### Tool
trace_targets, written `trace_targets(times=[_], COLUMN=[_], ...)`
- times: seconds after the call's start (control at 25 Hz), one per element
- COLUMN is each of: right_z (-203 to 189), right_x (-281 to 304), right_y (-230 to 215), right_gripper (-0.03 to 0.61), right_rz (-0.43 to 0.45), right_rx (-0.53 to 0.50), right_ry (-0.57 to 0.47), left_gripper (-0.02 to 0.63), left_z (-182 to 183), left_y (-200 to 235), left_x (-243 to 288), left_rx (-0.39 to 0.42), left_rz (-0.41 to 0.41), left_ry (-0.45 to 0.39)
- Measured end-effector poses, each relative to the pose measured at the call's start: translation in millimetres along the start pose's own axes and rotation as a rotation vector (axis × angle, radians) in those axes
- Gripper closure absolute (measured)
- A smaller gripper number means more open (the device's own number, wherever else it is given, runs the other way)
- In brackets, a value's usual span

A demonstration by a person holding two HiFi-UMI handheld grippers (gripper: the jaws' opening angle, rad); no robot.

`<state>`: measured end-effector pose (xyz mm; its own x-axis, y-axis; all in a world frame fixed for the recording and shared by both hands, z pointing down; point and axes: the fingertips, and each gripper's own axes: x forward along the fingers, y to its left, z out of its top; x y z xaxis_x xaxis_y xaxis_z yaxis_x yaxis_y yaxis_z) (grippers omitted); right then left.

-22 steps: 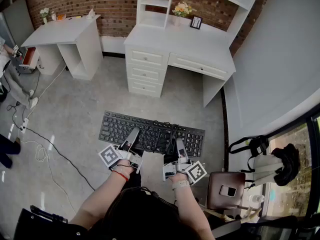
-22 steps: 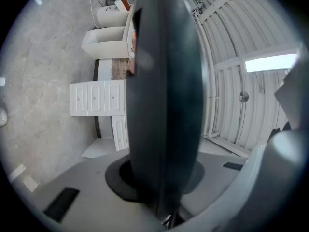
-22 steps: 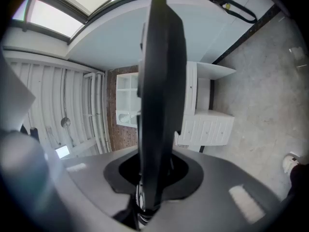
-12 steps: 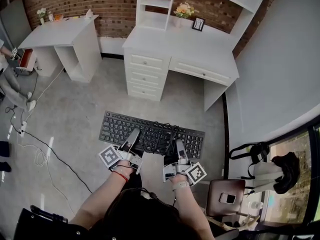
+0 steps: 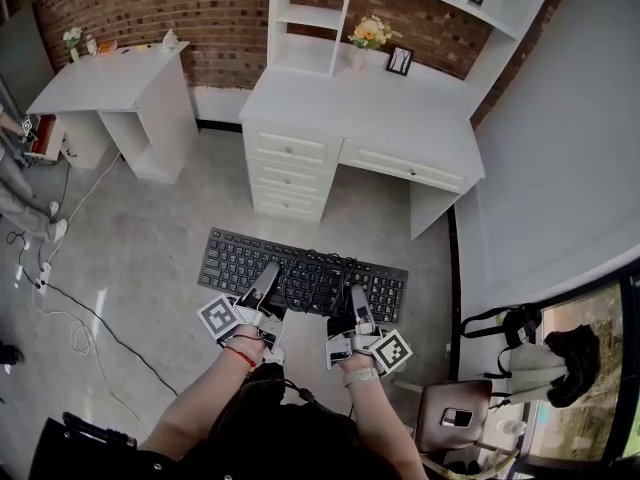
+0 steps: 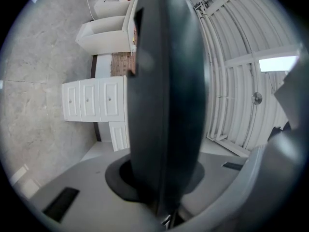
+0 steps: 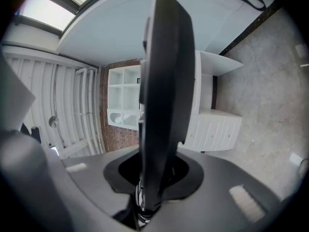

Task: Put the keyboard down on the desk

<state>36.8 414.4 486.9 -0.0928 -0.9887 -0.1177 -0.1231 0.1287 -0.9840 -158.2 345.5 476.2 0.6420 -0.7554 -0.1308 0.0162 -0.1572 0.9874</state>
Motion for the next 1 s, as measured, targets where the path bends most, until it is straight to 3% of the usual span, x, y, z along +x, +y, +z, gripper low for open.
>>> trace_targets(times=[0.48, 1.0], right_z=[-4, 3], right_x=[101, 151], right_y=[-18, -37], right_gripper=[0.5, 0.5], right_rz=[0.011, -0.037], right_rx=[0.002, 0.006], right_ry=[-0.011, 0.017], left_gripper=[0.555, 0.555], left_z=[75, 102], left_y=[24, 49], left_x=[76, 115], left_rx=[0.011, -0.024], left_rz=[0.002, 0.038], left_ry=[0.047, 0.041])
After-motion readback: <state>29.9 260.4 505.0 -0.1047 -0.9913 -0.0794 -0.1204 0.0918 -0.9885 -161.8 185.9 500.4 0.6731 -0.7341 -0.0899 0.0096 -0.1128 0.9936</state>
